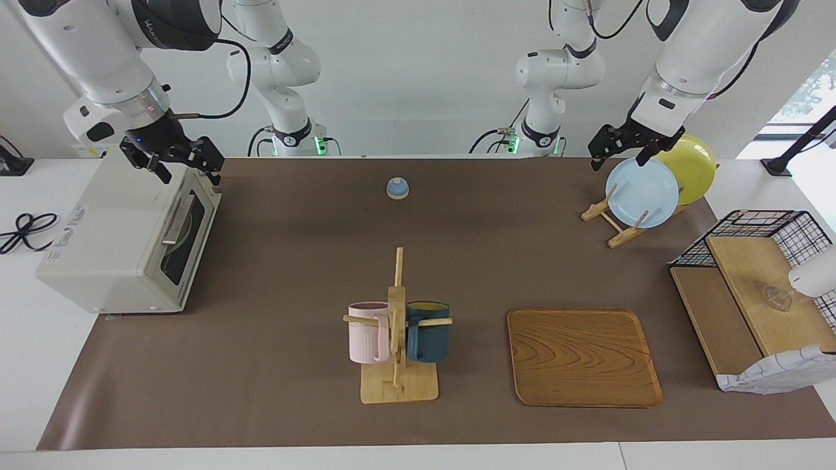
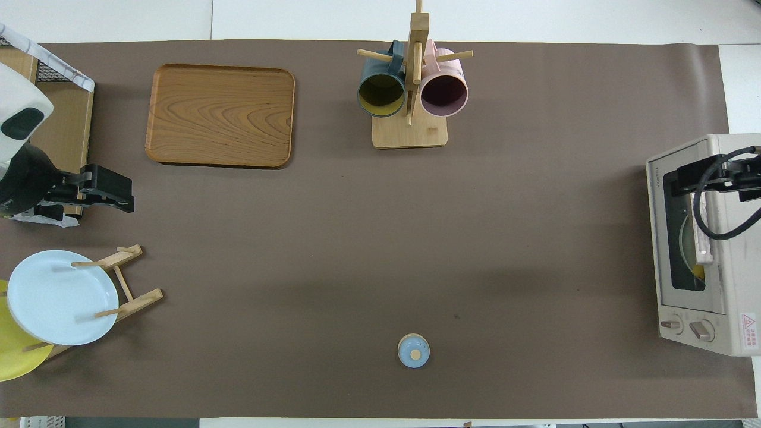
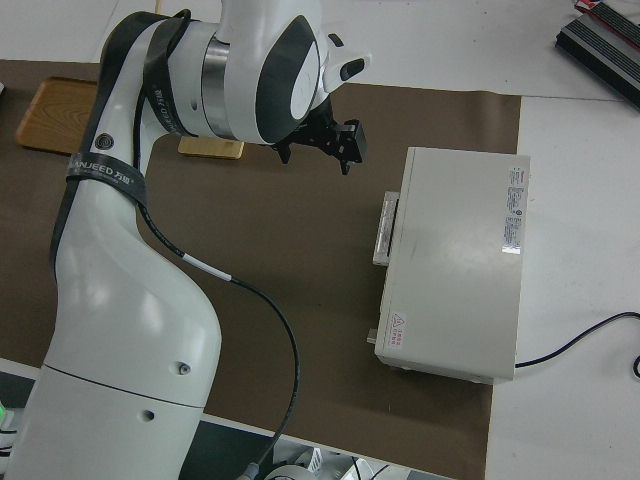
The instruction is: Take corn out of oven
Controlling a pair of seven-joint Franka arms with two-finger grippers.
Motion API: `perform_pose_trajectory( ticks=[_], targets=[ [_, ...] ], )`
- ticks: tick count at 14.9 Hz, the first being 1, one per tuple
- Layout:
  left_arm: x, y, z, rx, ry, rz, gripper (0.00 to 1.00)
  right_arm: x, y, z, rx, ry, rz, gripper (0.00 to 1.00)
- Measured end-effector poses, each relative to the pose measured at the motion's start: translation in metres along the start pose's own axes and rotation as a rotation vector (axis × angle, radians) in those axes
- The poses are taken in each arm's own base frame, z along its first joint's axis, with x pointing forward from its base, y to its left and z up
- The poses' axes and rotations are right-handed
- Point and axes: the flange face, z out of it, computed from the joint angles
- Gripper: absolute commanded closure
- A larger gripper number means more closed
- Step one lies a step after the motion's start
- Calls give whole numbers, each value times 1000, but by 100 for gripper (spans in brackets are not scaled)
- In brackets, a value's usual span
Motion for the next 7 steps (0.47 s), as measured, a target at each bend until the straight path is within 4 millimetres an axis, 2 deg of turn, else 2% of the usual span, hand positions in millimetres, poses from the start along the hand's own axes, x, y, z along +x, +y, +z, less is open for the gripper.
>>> perform_pose_trajectory(
  ticks=[4, 5, 6, 7],
  targets=[
    [0, 0, 0, 0, 0, 0, 0, 0, 0, 1, 1, -3, 0, 2],
    [0, 0, 0, 0, 0, 0, 0, 0, 1, 1, 1, -4, 1, 54],
    [0, 0, 0, 0, 0, 0, 0, 0, 1, 2, 1, -5, 3, 100],
    [0, 0, 0, 0, 0, 0, 0, 0, 1, 2, 1, -7, 3, 100]
  ],
)
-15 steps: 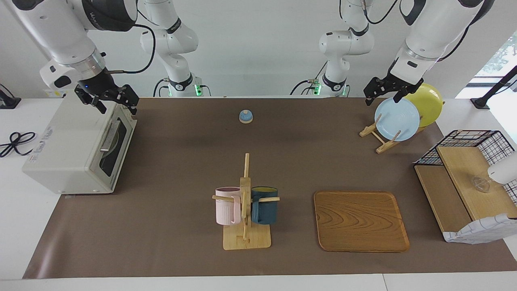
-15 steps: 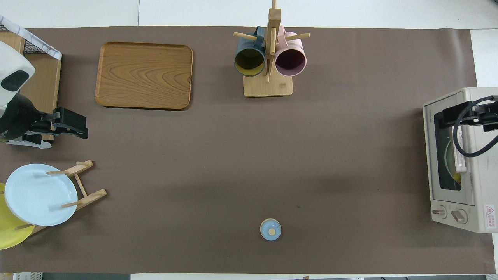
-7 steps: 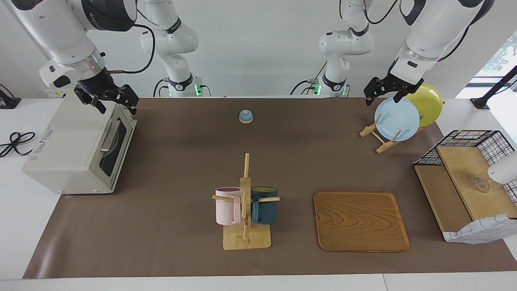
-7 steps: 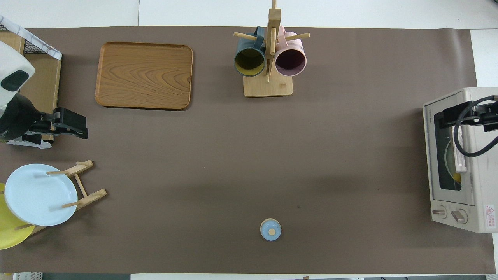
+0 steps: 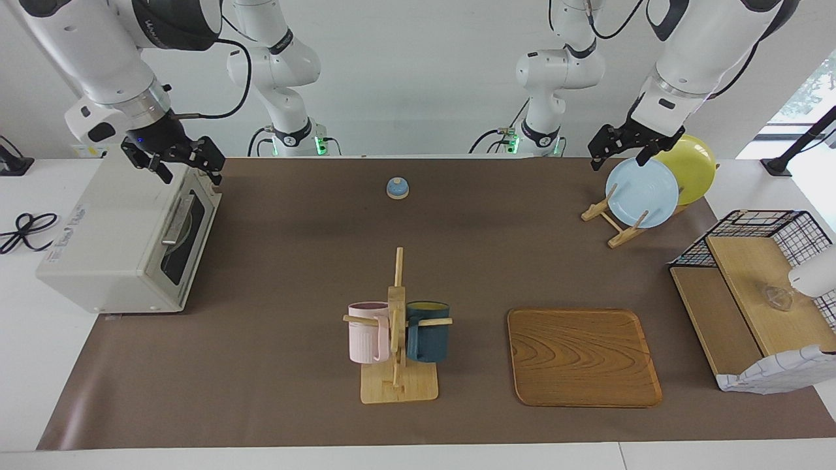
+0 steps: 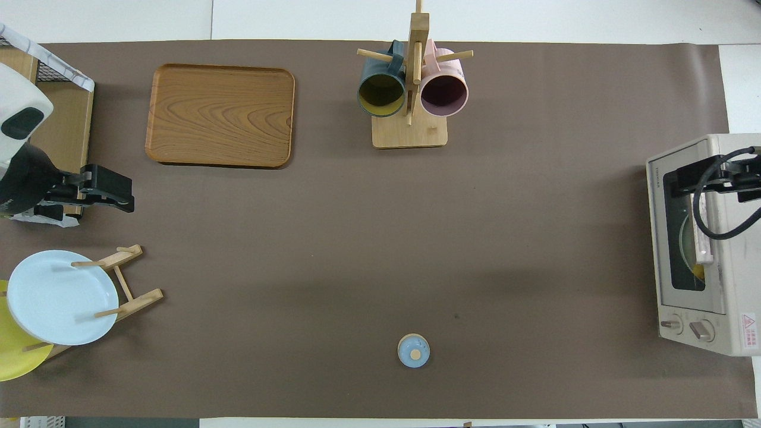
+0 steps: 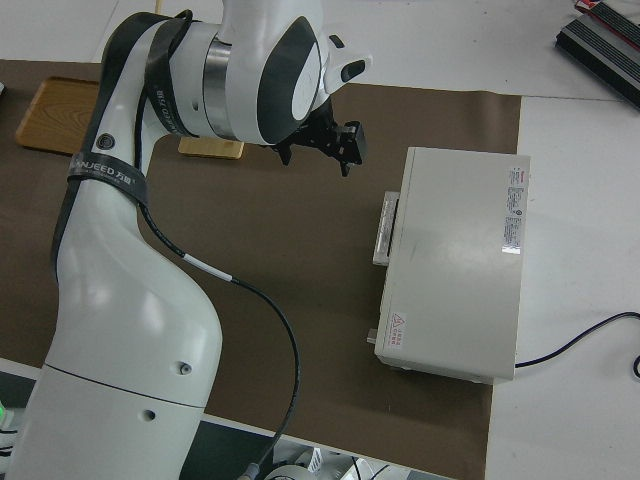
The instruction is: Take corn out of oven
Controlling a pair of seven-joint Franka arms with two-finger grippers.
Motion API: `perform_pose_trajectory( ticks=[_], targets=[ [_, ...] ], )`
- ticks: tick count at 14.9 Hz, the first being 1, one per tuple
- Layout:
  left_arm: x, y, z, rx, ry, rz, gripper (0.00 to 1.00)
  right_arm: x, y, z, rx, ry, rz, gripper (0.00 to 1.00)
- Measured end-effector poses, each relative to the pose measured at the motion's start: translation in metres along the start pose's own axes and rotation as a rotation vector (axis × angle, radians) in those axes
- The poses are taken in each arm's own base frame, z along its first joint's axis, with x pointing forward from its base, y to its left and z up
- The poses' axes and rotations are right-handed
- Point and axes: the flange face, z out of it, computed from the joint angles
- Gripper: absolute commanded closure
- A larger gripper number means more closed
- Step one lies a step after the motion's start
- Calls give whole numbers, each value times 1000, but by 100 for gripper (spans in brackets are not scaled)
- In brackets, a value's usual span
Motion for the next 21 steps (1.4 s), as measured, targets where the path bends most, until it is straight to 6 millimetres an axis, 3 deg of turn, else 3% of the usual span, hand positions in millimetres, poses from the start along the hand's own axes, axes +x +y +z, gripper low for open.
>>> perform_pose_trajectory(
  ticks=[3, 7, 11, 15, 18, 21],
  targets=[
    [0, 0, 0, 0, 0, 0, 0, -1, 3, 11, -23, -9, -1, 100],
    [0, 0, 0, 0, 0, 0, 0, -10, 11, 42, -52, -3, -1, 100],
    [0, 0, 0, 0, 0, 0, 0, -14, 20, 53, -98, 35, -6, 100],
    [0, 0, 0, 0, 0, 0, 0, -16, 38, 94, -126, 40, 12, 100],
    [0, 0, 0, 0, 0, -1, 0, -18, 59, 102, -124, 35, 53, 100],
    [0, 0, 0, 0, 0, -1, 0, -19, 60, 108, -140, 35, 54, 100]
  ],
)
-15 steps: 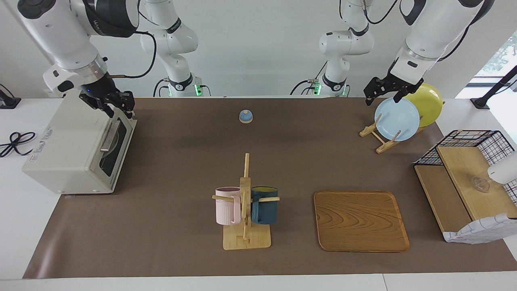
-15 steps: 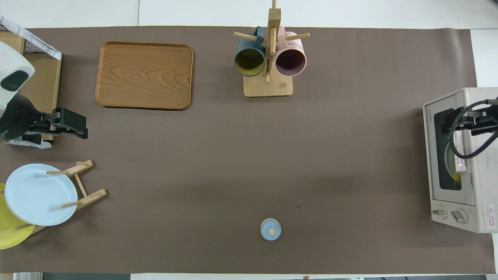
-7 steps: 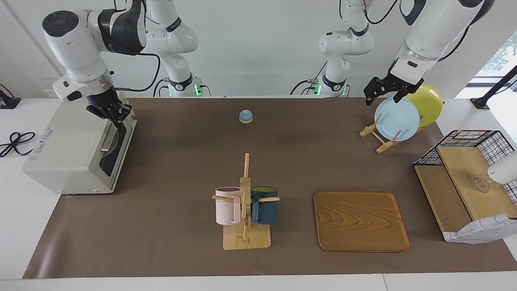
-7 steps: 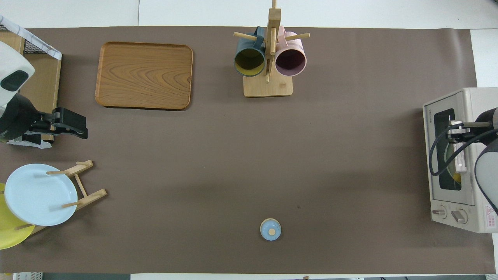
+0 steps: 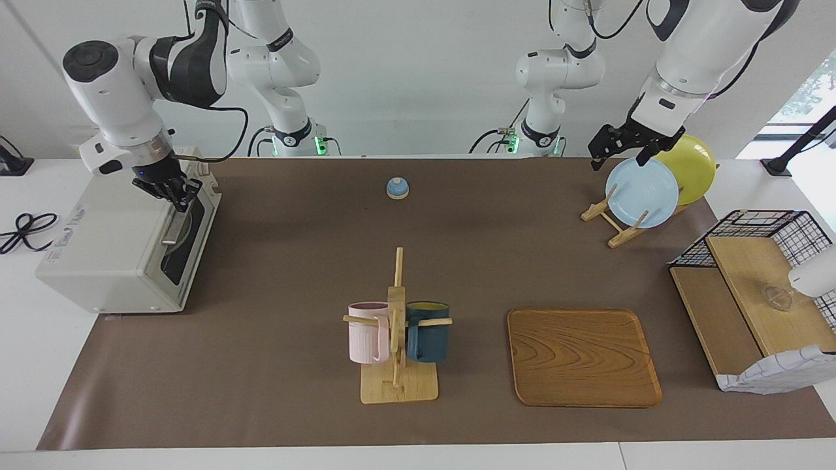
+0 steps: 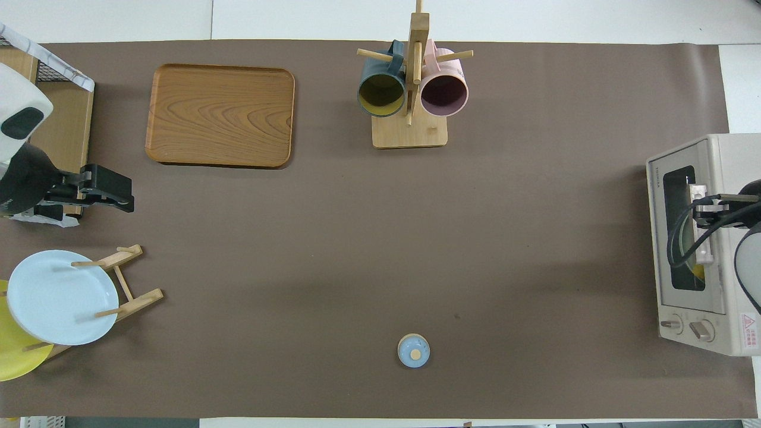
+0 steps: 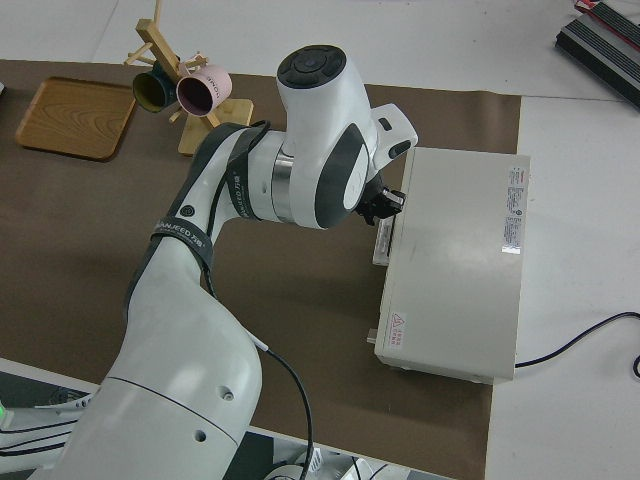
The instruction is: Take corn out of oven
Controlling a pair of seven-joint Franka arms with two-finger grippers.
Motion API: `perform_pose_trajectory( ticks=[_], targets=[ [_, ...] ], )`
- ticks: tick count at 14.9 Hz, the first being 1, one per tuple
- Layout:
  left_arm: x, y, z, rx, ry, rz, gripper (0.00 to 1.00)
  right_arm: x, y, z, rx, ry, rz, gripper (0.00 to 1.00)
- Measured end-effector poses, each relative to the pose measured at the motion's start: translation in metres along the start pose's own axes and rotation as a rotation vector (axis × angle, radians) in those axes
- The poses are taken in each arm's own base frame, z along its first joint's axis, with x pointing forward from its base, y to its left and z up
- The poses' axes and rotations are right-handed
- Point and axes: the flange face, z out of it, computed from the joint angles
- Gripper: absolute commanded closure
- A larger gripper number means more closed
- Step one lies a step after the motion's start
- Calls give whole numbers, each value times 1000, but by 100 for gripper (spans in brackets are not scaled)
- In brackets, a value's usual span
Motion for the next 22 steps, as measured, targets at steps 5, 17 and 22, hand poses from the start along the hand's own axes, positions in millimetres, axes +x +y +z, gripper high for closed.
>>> perform_pose_trajectory(
  ticks=[5, 17, 22],
  targets=[
    [0, 0, 0, 0, 0, 0, 0, -3, -1, 11, -13, -17, -3, 100],
    [0, 0, 0, 0, 0, 0, 0, -3, 9, 18, -43, -5, -1, 100],
    [0, 0, 0, 0, 0, 0, 0, -5, 8, 25, -41, -5, 8, 100]
  ],
)
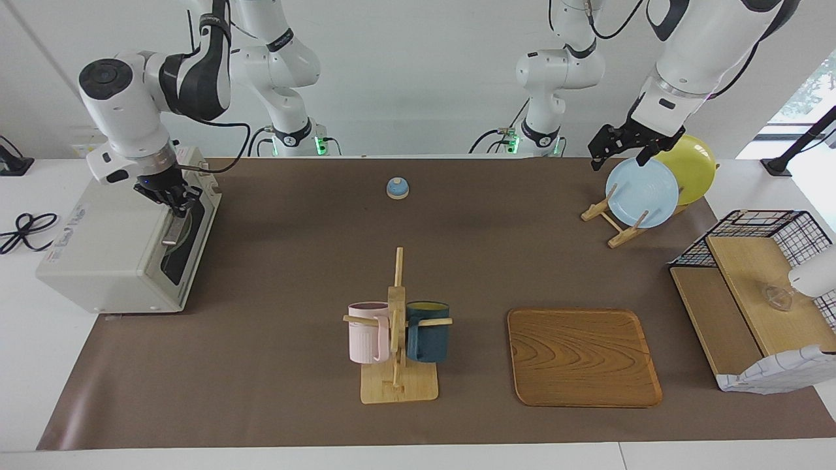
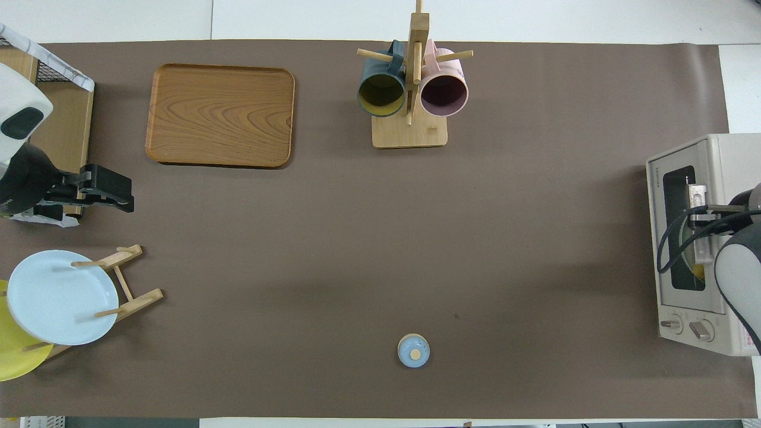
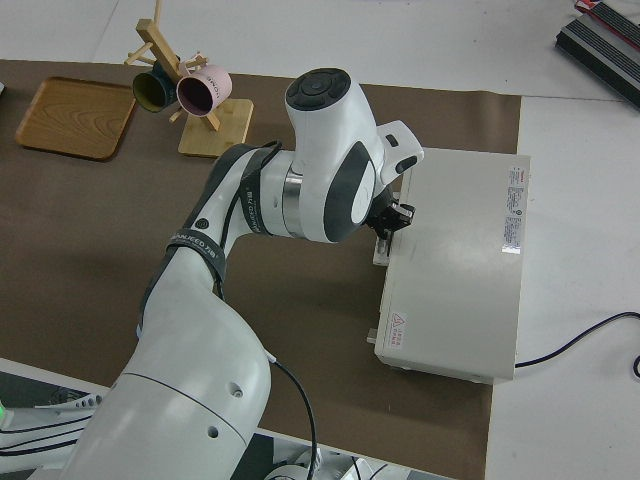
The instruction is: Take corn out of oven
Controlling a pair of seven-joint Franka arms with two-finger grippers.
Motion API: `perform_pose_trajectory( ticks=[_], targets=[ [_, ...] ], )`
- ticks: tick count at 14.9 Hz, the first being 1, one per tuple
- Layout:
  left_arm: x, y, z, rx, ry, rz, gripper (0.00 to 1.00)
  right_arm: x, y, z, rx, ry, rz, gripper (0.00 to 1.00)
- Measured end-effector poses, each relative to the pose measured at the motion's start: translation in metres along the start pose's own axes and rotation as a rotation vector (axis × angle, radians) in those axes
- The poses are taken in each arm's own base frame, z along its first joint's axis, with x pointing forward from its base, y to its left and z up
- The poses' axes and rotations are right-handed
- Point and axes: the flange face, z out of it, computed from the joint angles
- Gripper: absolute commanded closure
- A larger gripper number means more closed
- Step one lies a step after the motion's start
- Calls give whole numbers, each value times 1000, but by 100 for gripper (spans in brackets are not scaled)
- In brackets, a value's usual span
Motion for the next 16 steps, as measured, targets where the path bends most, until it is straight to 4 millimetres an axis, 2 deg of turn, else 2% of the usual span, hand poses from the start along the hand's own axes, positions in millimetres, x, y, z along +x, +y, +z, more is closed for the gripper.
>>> perform_pose_trajectory(
  ticks=[8, 16],
  targets=[
    [0, 0, 0, 0, 0, 0, 0, 0, -5, 2, 0, 7, 31, 100],
    [0, 0, 0, 0, 0, 0, 0, 7, -56, 11, 10, 58, 9, 100]
  ],
)
